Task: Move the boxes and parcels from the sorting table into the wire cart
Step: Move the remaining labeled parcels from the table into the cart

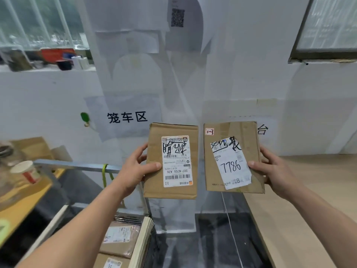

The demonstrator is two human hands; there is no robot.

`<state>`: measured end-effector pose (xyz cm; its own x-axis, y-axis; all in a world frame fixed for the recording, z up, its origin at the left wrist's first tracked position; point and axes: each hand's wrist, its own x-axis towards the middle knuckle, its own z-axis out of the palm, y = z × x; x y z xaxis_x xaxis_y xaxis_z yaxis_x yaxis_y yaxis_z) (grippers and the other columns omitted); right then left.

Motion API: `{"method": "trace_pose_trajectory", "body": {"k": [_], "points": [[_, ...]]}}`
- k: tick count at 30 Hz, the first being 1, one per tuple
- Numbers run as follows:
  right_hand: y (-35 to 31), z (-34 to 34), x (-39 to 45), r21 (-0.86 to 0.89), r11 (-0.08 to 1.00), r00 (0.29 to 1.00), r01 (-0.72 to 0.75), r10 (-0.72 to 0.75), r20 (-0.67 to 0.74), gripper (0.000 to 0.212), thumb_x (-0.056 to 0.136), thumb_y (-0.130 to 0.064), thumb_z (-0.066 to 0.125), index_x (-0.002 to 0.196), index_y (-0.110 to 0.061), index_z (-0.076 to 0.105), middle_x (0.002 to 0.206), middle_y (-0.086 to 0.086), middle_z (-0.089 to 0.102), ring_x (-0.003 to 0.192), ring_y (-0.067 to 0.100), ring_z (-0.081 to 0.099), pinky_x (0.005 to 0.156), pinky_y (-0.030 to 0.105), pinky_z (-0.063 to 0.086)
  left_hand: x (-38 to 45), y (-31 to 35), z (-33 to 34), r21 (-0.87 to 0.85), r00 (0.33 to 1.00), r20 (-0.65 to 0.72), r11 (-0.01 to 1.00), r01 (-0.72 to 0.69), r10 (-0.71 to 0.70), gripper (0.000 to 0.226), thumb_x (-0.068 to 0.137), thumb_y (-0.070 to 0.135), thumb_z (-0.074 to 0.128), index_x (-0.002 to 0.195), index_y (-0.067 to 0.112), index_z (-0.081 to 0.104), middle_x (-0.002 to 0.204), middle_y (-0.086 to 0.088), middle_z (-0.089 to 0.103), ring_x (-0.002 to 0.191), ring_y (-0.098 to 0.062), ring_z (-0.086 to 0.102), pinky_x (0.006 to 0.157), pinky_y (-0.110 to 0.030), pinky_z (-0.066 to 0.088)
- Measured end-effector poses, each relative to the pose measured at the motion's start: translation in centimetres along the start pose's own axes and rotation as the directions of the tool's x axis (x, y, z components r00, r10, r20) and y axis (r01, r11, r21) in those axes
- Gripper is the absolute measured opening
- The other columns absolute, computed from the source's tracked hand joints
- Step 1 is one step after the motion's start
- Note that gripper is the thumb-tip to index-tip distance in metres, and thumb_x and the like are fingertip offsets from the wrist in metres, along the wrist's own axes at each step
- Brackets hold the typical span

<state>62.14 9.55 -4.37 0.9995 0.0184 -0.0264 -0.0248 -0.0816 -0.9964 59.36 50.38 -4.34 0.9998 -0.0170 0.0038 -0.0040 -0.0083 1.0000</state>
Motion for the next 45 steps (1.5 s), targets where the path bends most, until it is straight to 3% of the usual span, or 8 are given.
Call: {"method": "trace_pose_trajectory", "body": {"k": [8, 13, 18, 23, 27, 33, 39, 45], "points": [[-1.8, 8.1, -0.2, 0.023, 1.000, 0.986, 0.018, -0.021, 0.167, 0.087, 0.063, -0.019, 0.083, 0.144, -0.034, 0.054, 0.113, 0.016, 0.074, 0.094, 0.032, 0.075, 0.063, 0.035, 0.059, -6.6, 0.4, -7.9, 0.015, 0.988, -0.152, 1.000, -0.004, 0.007, 0.107, 0.048, 0.038, 0.092, 0.145, 0.036, 0.047, 0.132, -0.009, 0.064, 0.114, -0.028, 0.068, 0.092, -0.051, 0.058], [-2.3, 12.1, 1.1, 0.037, 0.998, 0.968, 0.051, -0.058, 0.242, 0.104, 0.045, -0.036, 0.087, 0.144, -0.029, 0.055, 0.114, 0.016, 0.074, 0.099, 0.034, 0.074, 0.077, 0.043, 0.060, -10.4, 0.5, -11.4, 0.003, 0.962, -0.274, 1.000, -0.013, 0.013, 0.100, 0.048, 0.039, 0.094, 0.139, 0.044, 0.052, 0.132, -0.010, 0.063, 0.115, -0.030, 0.067, 0.093, -0.054, 0.057], [-3.0, 16.3, 2.6, 0.067, 0.996, 0.907, 0.067, -0.089, 0.412, 0.070, 0.077, -0.011, 0.079, 0.137, -0.040, 0.059, 0.115, 0.017, 0.074, 0.106, 0.039, 0.071, 0.091, 0.061, 0.056, -14.2, 0.9, -13.3, -0.049, 0.913, -0.407, 0.998, -0.035, 0.012, 0.098, 0.045, 0.033, 0.097, 0.133, 0.045, 0.056, 0.131, -0.012, 0.064, 0.114, -0.031, 0.068, 0.092, -0.050, 0.058], [-3.5, 20.4, 3.8, 0.070, 0.994, 0.851, 0.086, -0.110, 0.514, 0.061, 0.089, -0.003, 0.069, 0.137, -0.040, 0.060, 0.111, 0.013, 0.076, 0.103, 0.035, 0.073, 0.077, 0.048, 0.060, -17.7, 1.5, -14.1, -0.024, 0.846, -0.533, 0.999, -0.044, 0.024, 0.108, 0.047, 0.032, 0.093, 0.145, 0.037, 0.047, 0.129, -0.011, 0.066, 0.110, -0.029, 0.070, 0.080, -0.041, 0.061], [-3.2, 23.0, 4.4, 0.079, 0.994, 0.795, 0.072, -0.105, 0.597, 0.060, 0.087, -0.005, 0.071, 0.138, -0.036, 0.059, 0.113, 0.016, 0.074, 0.103, 0.037, 0.072, 0.081, 0.053, 0.059, -20.2, 1.5, -14.4, 0.007, 0.795, -0.606, 0.999, -0.031, 0.029, 0.105, 0.049, 0.035, 0.092, 0.144, 0.037, 0.048, 0.129, -0.009, 0.066, 0.115, -0.027, 0.067, 0.082, -0.042, 0.062], [-2.6, 26.7, 4.0, 0.083, 0.996, 0.713, 0.032, -0.081, 0.697, 0.065, 0.087, -0.006, 0.072, 0.142, -0.034, 0.055, 0.114, 0.017, 0.073, 0.103, 0.038, 0.072, 0.078, 0.053, 0.060, -24.3, 0.8, -13.8, 0.000, 0.724, -0.690, 1.000, -0.013, 0.009, 0.102, 0.048, 0.038, 0.097, 0.140, 0.037, 0.053, 0.132, -0.005, 0.066, 0.125, -0.029, 0.060, 0.096, -0.058, 0.054], [-1.8, 29.6, 1.7, 0.059, 0.998, 0.642, -0.037, -0.022, 0.767, 0.086, 0.065, -0.021, 0.077, 0.147, -0.029, 0.052, 0.114, 0.020, 0.073, 0.096, 0.035, 0.074, 0.065, 0.044, 0.062, -28.5, 0.5, -12.7, 0.027, 0.642, -0.766, 0.999, 0.021, 0.007, 0.087, 0.049, 0.037, 0.093, 0.129, 0.046, 0.060, 0.131, -0.007, 0.065, 0.122, -0.032, 0.062, 0.095, -0.057, 0.055], [-1.7, 31.7, -1.7, 0.052, 0.997, 0.586, -0.062, -0.005, 0.810, 0.084, 0.071, -0.008, 0.081, 0.148, -0.026, 0.050, 0.118, 0.019, 0.072, 0.094, 0.035, 0.075, 0.059, 0.038, 0.061, -33.0, 0.4, -13.2, 0.002, 0.608, -0.794, 1.000, 0.026, -0.015, 0.114, 0.039, 0.045, 0.100, 0.142, 0.042, 0.052, 0.135, -0.008, 0.063, 0.115, -0.029, 0.067, 0.090, -0.052, 0.059]]}}
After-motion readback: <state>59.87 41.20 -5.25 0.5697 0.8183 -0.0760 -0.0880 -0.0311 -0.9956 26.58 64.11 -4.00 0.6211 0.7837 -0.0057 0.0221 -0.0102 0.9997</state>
